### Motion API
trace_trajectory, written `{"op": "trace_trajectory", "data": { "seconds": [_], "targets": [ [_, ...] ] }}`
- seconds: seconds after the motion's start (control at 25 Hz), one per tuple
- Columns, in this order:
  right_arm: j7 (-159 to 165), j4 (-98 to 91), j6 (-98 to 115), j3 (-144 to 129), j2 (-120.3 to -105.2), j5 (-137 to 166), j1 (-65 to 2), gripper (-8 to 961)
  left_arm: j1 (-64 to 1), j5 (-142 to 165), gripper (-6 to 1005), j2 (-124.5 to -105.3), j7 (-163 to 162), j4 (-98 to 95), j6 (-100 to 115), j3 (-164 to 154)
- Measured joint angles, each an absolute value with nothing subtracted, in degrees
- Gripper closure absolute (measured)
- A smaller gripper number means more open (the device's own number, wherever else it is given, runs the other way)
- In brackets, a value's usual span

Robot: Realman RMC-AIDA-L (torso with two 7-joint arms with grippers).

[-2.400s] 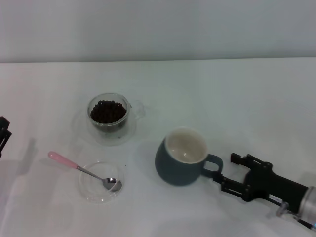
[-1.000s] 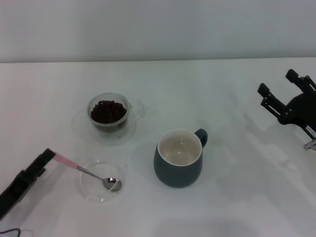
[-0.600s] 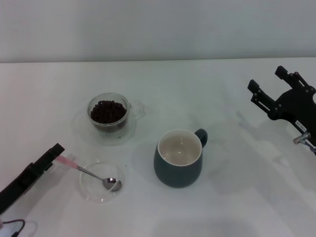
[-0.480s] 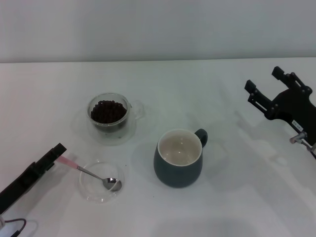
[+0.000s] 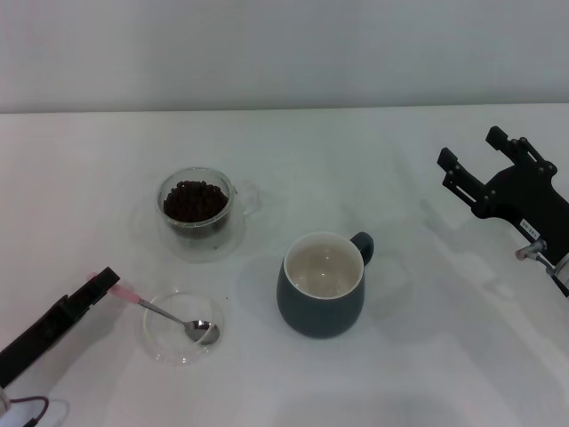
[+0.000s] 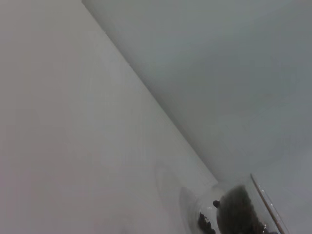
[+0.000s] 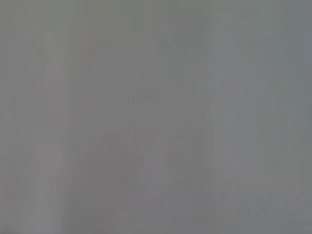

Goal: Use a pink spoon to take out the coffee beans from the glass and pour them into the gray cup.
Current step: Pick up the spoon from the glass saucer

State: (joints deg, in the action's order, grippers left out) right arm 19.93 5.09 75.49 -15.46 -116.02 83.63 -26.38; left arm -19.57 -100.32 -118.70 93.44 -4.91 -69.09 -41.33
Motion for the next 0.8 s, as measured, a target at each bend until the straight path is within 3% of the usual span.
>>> {"op": "trace_trajectory", "data": {
  "seconds": [0.24,0.36,0.6,0.8],
  "targets": [
    [20.1,5.2,75.5,-15.5,-116.01,83.6,-26.3,125,-19.6,-99.9,483,-118.66,93.5,-6.2,-69.3,-41.4],
    [20.1,5.3,75.5,-15.5,-116.01,83.6,-26.3,125,-19.8,-99.3,735,-118.66,93.5,-6.4,-69.8,-41.4],
    [20.1,5.3,75.5,-15.5,-116.01,83.6,-26.1,125,-19.3,-99.1,844,-118.60,93.5,-7.2,-73.6,-41.1],
    [20.1,5.3,75.5,-15.5,-115.97,83.7,-26.0,125,-17.6,-99.9,867,-118.61,93.3,-9.2,-80.2,-40.8]
  ]
}}
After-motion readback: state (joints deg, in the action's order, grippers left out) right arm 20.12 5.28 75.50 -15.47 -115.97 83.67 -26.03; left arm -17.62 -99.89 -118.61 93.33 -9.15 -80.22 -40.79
